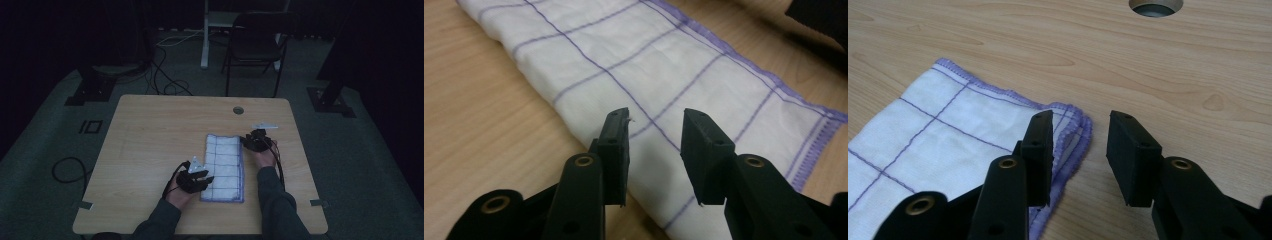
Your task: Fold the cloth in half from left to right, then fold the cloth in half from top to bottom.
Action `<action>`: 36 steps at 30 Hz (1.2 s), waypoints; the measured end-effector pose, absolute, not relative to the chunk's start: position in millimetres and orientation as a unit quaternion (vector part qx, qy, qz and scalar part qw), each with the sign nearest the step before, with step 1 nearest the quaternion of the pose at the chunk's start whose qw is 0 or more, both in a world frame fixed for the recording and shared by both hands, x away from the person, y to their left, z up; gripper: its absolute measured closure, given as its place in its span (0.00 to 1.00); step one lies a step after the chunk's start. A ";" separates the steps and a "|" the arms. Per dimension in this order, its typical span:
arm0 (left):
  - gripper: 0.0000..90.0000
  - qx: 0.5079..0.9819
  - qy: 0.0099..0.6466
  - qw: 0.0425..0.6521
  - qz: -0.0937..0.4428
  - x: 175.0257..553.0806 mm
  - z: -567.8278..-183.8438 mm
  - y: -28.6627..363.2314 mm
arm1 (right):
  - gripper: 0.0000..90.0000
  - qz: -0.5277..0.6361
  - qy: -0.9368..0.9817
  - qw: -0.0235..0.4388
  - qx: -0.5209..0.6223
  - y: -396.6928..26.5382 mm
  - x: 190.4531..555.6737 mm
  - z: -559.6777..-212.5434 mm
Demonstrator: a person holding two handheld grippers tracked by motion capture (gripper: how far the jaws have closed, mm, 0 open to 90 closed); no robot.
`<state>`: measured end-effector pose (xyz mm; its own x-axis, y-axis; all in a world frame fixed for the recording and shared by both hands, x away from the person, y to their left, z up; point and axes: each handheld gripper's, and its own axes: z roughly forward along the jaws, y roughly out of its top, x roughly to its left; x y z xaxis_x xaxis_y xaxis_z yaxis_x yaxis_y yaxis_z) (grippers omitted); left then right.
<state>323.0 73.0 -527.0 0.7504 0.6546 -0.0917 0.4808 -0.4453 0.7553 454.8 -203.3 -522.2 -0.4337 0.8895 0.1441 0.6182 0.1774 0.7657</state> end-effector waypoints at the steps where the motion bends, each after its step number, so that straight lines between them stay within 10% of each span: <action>1: 0.71 0.844 0.336 0.403 0.109 324.5 -525.9 73.9 | 0.70 0.398 0.748 0.170 0.503 -203.1 454.6 -522.3; 36: 0.63 0.805 0.400 0.408 0.163 431.5 -520.6 82.1 | 0.66 0.402 0.763 0.159 0.480 -197.0 453.9 -529.0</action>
